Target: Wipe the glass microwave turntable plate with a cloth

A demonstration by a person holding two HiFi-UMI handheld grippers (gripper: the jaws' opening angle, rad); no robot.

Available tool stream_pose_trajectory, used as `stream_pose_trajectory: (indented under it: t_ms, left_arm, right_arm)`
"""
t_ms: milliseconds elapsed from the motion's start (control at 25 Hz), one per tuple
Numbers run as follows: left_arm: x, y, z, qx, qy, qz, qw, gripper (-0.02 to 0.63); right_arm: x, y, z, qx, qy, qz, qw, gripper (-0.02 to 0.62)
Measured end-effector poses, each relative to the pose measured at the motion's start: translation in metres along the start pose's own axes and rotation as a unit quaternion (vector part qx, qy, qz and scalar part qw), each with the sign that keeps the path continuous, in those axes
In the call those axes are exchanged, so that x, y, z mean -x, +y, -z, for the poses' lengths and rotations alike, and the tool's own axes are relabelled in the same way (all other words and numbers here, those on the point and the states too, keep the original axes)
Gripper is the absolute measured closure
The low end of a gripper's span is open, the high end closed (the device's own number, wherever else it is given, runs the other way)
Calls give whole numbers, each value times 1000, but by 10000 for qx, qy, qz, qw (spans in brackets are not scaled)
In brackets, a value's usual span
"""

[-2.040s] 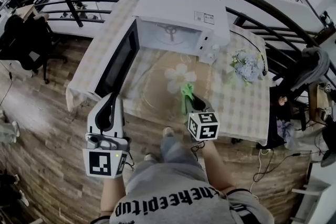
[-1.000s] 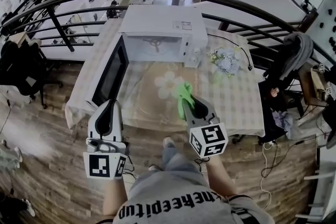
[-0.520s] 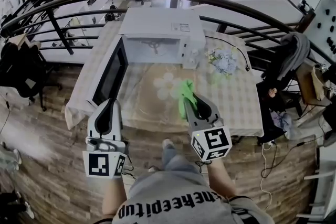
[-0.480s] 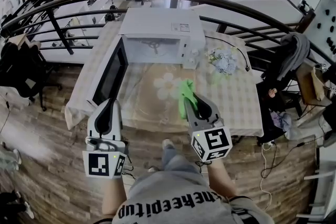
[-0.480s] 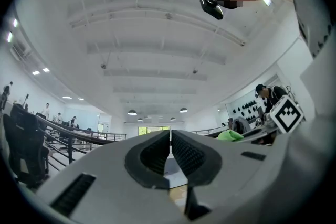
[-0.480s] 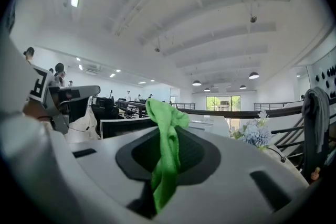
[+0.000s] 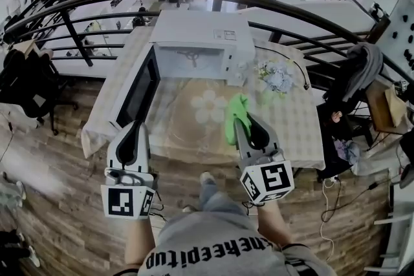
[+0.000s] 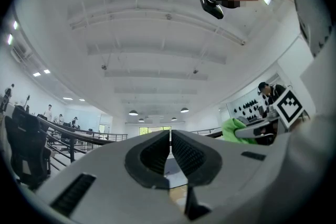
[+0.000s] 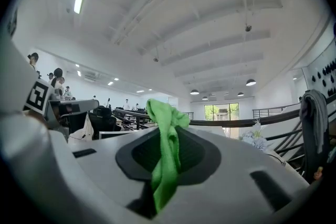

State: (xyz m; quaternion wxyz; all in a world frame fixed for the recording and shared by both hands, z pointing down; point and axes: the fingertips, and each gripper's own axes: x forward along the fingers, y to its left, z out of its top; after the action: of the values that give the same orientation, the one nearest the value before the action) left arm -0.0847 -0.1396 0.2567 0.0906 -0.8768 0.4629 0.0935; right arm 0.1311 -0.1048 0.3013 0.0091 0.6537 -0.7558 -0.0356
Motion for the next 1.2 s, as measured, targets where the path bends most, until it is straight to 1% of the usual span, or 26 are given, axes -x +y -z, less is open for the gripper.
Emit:
stream_pose_trajectory:
  t_ms: [440, 800, 1200]
  left_arm:
    - [3, 2, -4, -24, -5, -24, 10000, 594]
    - [5, 1, 0, 30, 28, 15, 10000, 594]
    - [16, 6, -1, 12, 55, -45, 10000, 594]
  right_arm:
    - [7, 1, -9, 47, -199, -21, 9998, 543]
    - [7, 4, -5, 75, -181, 15, 9998, 541]
    - [9, 10, -7, -21, -259, 39, 9997, 541]
